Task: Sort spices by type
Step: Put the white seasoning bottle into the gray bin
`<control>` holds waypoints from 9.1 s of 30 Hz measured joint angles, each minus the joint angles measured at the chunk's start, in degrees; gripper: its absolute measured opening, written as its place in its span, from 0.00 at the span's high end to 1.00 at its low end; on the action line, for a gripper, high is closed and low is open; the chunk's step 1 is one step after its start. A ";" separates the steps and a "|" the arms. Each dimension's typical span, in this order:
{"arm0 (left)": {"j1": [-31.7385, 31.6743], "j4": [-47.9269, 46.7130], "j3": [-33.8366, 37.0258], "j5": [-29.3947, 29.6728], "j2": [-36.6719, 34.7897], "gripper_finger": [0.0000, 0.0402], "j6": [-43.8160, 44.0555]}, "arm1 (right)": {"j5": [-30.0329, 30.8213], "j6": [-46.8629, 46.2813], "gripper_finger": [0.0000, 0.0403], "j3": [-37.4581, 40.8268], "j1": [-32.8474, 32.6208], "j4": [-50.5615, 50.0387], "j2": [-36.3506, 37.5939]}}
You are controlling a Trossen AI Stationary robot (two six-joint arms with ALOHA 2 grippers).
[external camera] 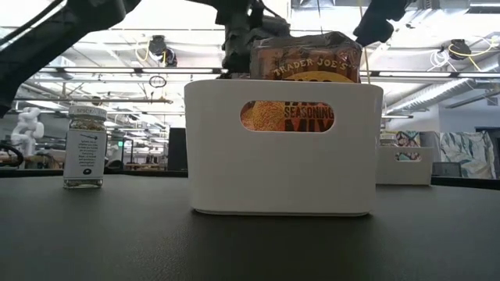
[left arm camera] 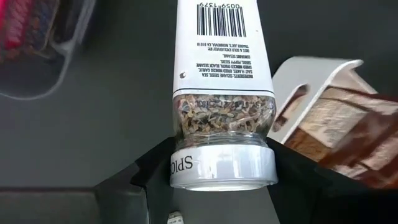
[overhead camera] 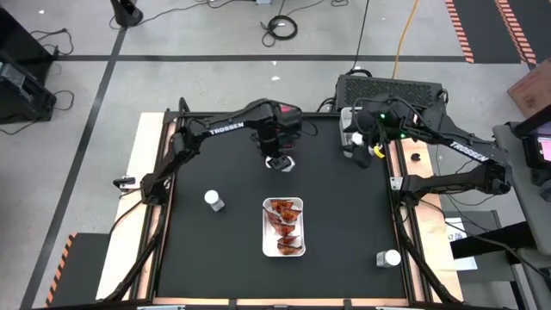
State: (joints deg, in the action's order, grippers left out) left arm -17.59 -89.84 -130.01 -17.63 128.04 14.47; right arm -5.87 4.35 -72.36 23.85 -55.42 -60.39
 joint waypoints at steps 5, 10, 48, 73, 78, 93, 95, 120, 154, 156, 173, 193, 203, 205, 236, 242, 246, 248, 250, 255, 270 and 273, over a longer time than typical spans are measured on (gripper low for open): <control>-0.01 -0.14 3.27 0.03 0.36 0.49 -0.61 | -0.07 2.38 0.30 -0.02 0.98 1.94 -0.76; 0.00 -0.12 7.40 0.03 0.37 0.49 -1.36 | -0.17 4.61 0.30 -0.02 1.99 2.16 -2.20; -1.09 2.85 9.33 -0.06 0.29 0.43 -1.48 | -0.42 5.35 0.30 -0.02 2.43 2.88 -4.93; -4.84 9.40 4.69 23.60 -21.52 0.43 -1.32 | -12.74 4.76 0.30 -0.02 -2.31 21.51 -14.38; -2.75 14.06 8.44 32.13 -30.44 0.43 -2.34 | -15.30 4.47 0.30 -0.02 -5.31 32.93 -23.44; 2.83 87.42 77.00 29.65 -73.47 0.43 -2.74 | -14.80 2.31 0.30 0.00 -11.40 47.95 -40.32; 2.55 94.13 83.33 29.64 -76.16 0.43 -1.41 | -14.53 3.80 0.30 0.00 -11.70 47.89 -41.45; -0.45 95.33 90.26 27.22 -78.15 0.43 2.68 | -6.42 7.79 0.30 -0.02 -13.00 51.74 -49.18; -0.45 95.86 90.11 27.47 -75.64 0.43 4.74 | -14.15 10.24 0.54 -11.23 -6.91 26.45 -39.26; -0.43 95.17 90.22 27.46 -75.39 0.43 4.76 | -13.76 10.84 0.54 -11.37 -4.37 24.89 -35.61; -0.45 98.86 90.17 28.21 -75.07 0.43 4.77 | 5.95 0.72 0.53 -8.50 24.05 10.92 -20.52; -0.45 98.44 90.17 29.00 -75.07 0.43 7.73 | 19.32 -15.71 0.52 15.63 30.56 31.05 -20.60; -0.47 98.42 90.17 30.32 -75.07 0.43 7.71 | 18.99 -22.38 0.52 22.38 30.43 38.26 -20.60; -0.45 98.38 90.17 30.50 -75.07 0.43 7.71 | 18.86 -23.28 0.51 22.46 30.41 37.68 -20.63; -0.39 90.35 89.71 22.08 -75.88 0.43 12.27 | -7.97 -18.52 0.41 17.11 22.86 34.62 -6.61; 0.68 69.50 85.66 12.49 -75.75 0.43 16.01 | -29.32 -14.37 0.42 17.00 12.16 28.96 0.46; 1.24 68.56 85.24 13.00 -75.71 0.43 16.66 | -33.52 -11.70 0.42 12.53 3.09 18.13 4.08; 1.23 68.97 85.17 14.25 -75.69 0.43 16.65 | -31.53 -9.84 0.42 8.41 -1.25 11.24 4.64; 1.28 69.32 85.17 15.85 -75.36 0.43 16.65 | -28.74 -9.28 0.42 3.55 -5.48 4.77 4.29; 1.19 72.79 85.13 17.01 -74.84 0.43 14.03 | -17.39 -12.38 0.42 -8.10 -15.80 -13.46 0.66; 0.41 84.33 85.12 23.11 -68.94 0.43 -0.13 | -13.75 -42.16 0.42 -4.09 -46.14 -33.29 -1.65; -0.66 84.31 85.12 23.06 -67.31 0.43 -0.53 | -13.75 -46.19 0.42 -0.55 -53.76 -28.95 -1.99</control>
State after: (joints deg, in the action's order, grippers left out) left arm -18.25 -5.52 -44.88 5.43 60.73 13.94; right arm -19.61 -41.85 -72.91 -29.92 -84.37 -62.38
